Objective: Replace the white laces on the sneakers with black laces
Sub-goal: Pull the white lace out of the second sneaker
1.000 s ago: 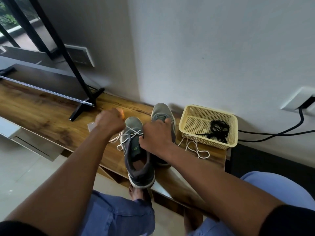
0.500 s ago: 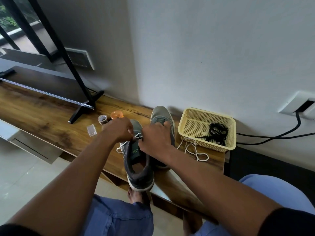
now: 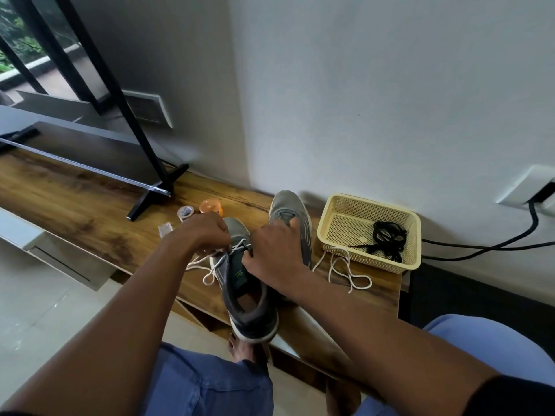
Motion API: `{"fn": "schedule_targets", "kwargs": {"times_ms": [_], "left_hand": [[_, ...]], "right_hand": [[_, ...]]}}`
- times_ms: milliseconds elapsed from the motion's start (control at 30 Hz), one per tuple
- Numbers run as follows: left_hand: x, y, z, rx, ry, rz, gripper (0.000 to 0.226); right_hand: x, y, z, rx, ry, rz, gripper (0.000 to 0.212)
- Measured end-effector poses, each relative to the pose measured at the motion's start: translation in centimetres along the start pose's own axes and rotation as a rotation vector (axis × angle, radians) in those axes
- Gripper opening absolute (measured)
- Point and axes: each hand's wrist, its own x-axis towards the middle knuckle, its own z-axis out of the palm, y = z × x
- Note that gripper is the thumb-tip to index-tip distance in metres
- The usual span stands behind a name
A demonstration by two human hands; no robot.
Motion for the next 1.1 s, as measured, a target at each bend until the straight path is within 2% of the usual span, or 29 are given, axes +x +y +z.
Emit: {"fn": "schedule_targets", "kwargs": {"times_ms": [200,333,433,467,533,633,733,833,933,1100], "left_hand": [[-0.1,-0.5,0.1,-0.064,-0.124,0.059,0.015],[0.0,-0.6,-0.3,-0.063,-0.139,0.036,0.012],[-0.4,-1.1,-1.3,-0.057,-0.022,-0.048,0.005],[-0.6,-1.5,-1.6,-0.063,0.035,-0.078,0.013],[-1.2,-2.3,-2.0,-0.032,0.132,-0.156,0.026],[-1.4,-2.6,-1.9,0.086,0.180,-0.201,0.027],[-1.0,-2.0,-1.4,-0.097,0.072,-0.121,0.012],[-1.1,-1.5,-0.6,-0.273,-0.120,-0.088,0.012],[-0.9,-1.2,0.2,-0.269,-0.222,-0.063,0.016],[-0.3,-0.8,0.9,-0.298,-0.250,-0.089,0.014]], "right_hand": [[-0.1,-0.6,0.3,-0.043,-0.005,-0.006,0.030],[-0.1,-0.5,0.1,-0.053,-0.030,0.001,0.026],[-0.1,-0.5,-0.1,-0.055,-0.056,0.019,0.028],[-0.1,-0.5,-0.1,-0.042,-0.053,0.022,0.027],[-0.1,-0.6,-0.1,-0.022,-0.034,0.013,0.009],[0.0,-0.8,0.2,-0.043,0.008,-0.068,0.024],[0.2,-1.2,0.7,-0.057,0.021,-0.147,0.025],[0.5,-1.7,1.1,-0.064,0.017,-0.143,0.019],[0.9,-1.8,1.2,-0.032,0.031,-0.111,0.012],[1.0,-1.7,1.7,0.007,0.067,-0.091,0.009]]}}
